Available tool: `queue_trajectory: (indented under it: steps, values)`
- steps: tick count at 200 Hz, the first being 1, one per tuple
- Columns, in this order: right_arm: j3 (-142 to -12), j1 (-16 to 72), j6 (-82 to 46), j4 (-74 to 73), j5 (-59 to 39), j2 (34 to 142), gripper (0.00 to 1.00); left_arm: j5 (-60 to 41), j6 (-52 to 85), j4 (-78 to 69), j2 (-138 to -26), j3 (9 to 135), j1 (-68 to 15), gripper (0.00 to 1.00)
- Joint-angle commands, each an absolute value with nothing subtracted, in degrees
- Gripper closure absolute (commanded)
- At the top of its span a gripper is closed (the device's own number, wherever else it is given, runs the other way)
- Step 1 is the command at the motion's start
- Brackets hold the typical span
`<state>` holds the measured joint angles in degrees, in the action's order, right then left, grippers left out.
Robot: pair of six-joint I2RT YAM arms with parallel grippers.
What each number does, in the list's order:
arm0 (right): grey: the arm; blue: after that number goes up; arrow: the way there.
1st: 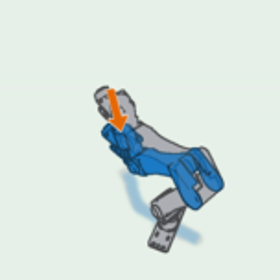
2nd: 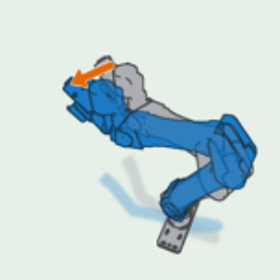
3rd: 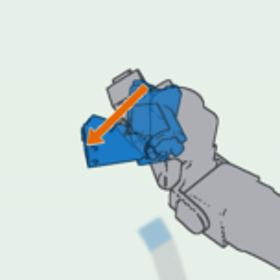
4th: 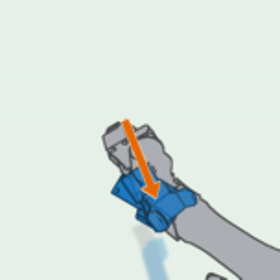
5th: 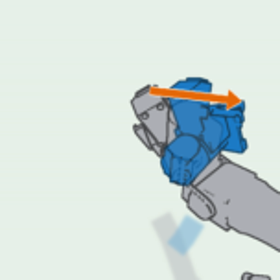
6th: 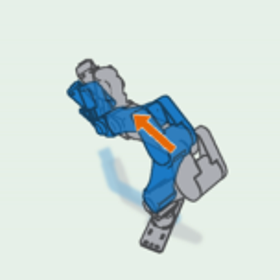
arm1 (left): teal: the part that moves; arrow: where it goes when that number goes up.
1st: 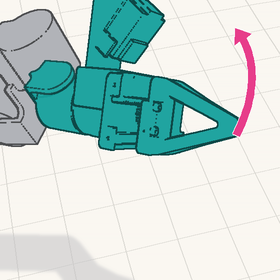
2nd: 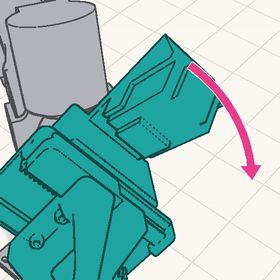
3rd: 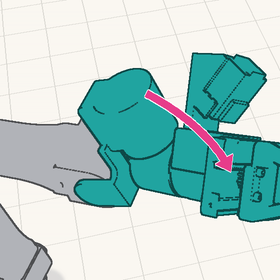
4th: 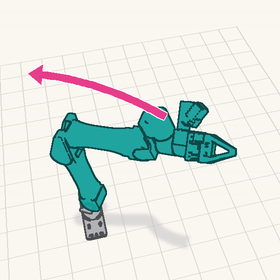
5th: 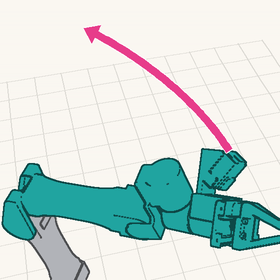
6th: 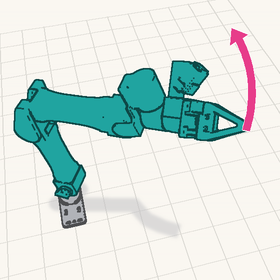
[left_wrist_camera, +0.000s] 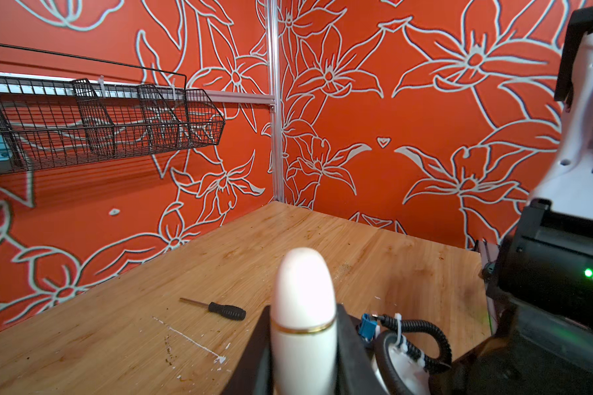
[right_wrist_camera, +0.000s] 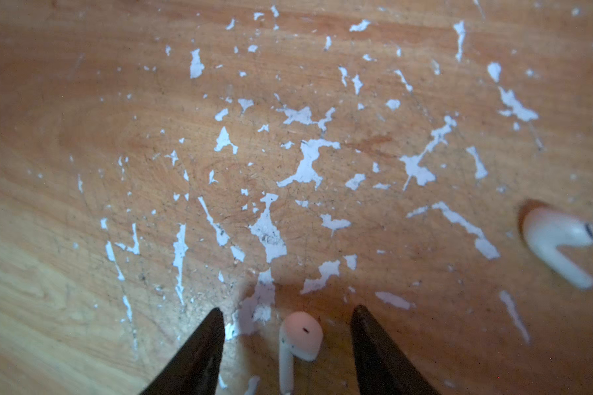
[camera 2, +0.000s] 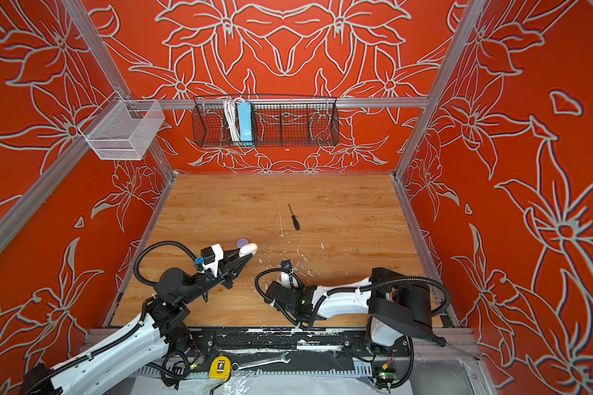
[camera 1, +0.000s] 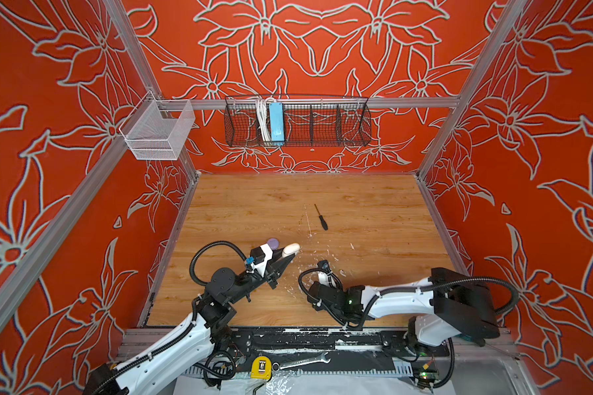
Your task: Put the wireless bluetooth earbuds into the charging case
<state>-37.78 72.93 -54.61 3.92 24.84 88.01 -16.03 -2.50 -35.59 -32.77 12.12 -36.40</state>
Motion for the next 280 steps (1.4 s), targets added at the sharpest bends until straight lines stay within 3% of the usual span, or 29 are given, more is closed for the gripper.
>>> queue_trajectory:
  steps: [1, 45, 84, 119, 280]
  values:
    - [-38.38, 72.75, -54.6, 6.78, 28.12, 83.46, 0.34, -15.83, -2.2, -37.17, -32.3, 12.37, -36.72, 1.0]
    - [-40.0, 74.56, -41.18, 4.04, 29.47, 68.65, 0.34, -21.78, -3.89, -40.6, -33.47, 11.79, -36.73, 1.0]
    - [-39.48, 75.33, -28.44, -5.0, 17.26, 58.3, 0.39, -30.74, -5.35, -44.7, -35.61, 11.76, -36.74, 1.0]
    - [-43.46, 75.5, -24.03, -2.73, 14.48, 57.54, 0.41, -35.37, -5.8, -44.96, -37.3, 12.98, -36.87, 1.0]
    - [-42.79, 75.15, -19.45, -1.85, 26.87, 50.9, 0.43, -42.36, -9.05, -43.07, -39.3, 14.94, -38.58, 1.0]
